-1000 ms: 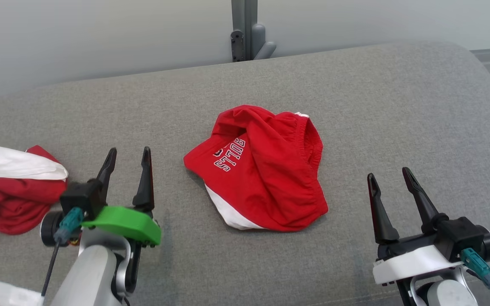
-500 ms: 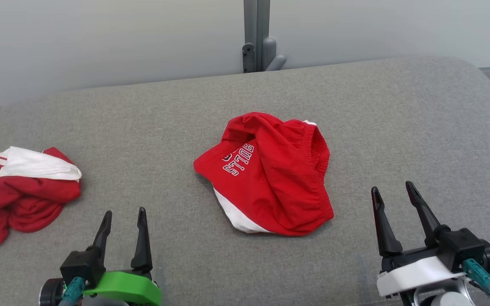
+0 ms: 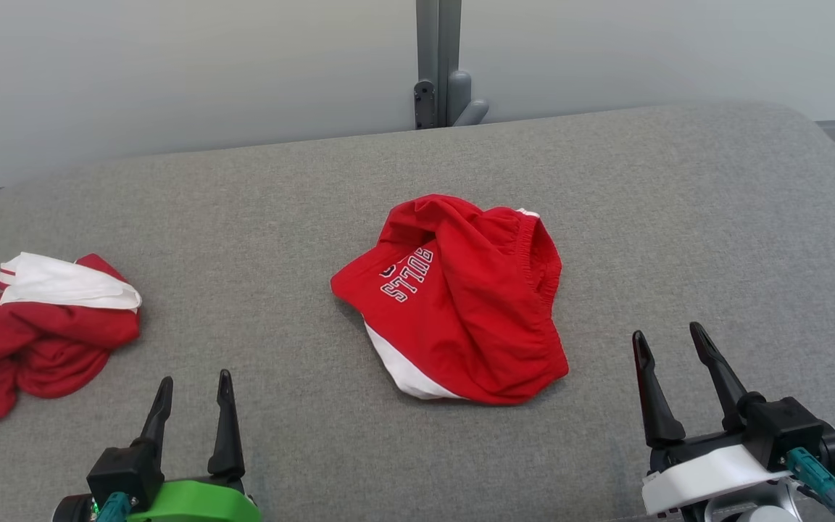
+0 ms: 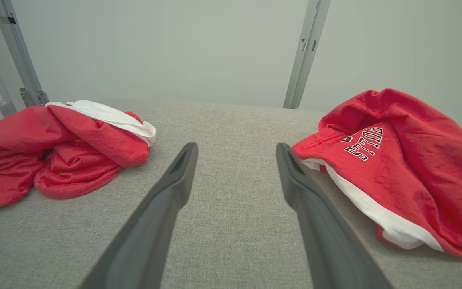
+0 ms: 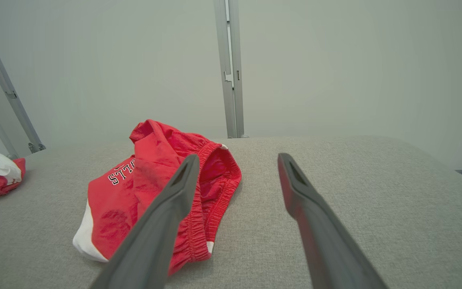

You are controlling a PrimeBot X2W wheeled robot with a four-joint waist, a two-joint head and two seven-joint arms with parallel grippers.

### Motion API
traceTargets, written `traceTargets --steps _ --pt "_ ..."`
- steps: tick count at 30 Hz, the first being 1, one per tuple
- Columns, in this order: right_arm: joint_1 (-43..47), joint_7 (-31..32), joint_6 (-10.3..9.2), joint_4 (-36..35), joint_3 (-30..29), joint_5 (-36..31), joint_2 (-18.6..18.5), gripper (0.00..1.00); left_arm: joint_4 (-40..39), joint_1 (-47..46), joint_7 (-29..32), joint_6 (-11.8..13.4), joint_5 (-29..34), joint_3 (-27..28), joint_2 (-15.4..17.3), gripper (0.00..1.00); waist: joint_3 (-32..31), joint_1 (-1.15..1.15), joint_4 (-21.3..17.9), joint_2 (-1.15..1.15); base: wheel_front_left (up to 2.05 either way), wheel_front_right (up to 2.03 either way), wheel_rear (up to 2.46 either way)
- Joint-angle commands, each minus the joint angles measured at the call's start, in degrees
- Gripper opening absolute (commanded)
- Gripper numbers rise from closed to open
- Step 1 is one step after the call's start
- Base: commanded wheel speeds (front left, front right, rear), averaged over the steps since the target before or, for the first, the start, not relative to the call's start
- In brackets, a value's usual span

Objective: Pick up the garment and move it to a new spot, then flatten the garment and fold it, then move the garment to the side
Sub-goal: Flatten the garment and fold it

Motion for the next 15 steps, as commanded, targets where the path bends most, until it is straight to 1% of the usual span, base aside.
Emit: traceTargets --steps 1,15 --pt "0.4 -0.2 -0.02 0.1 0.0 0.3 -0.2 1.0 -0.2 0.8 0.0 -0.4 0.5 0.4 -0.3 1.0 0.0 0.0 0.0 0.67 0.0 0.0 0.0" --pt "0.6 -0.2 -0.02 0.4 0.3 -0.3 -0.2 1.0 -0.3 0.6 0.0 -1.6 1.9 1.4 -1.0 1.0 0.1 0.0 0.0 0.67 0.0 0.0 0.0"
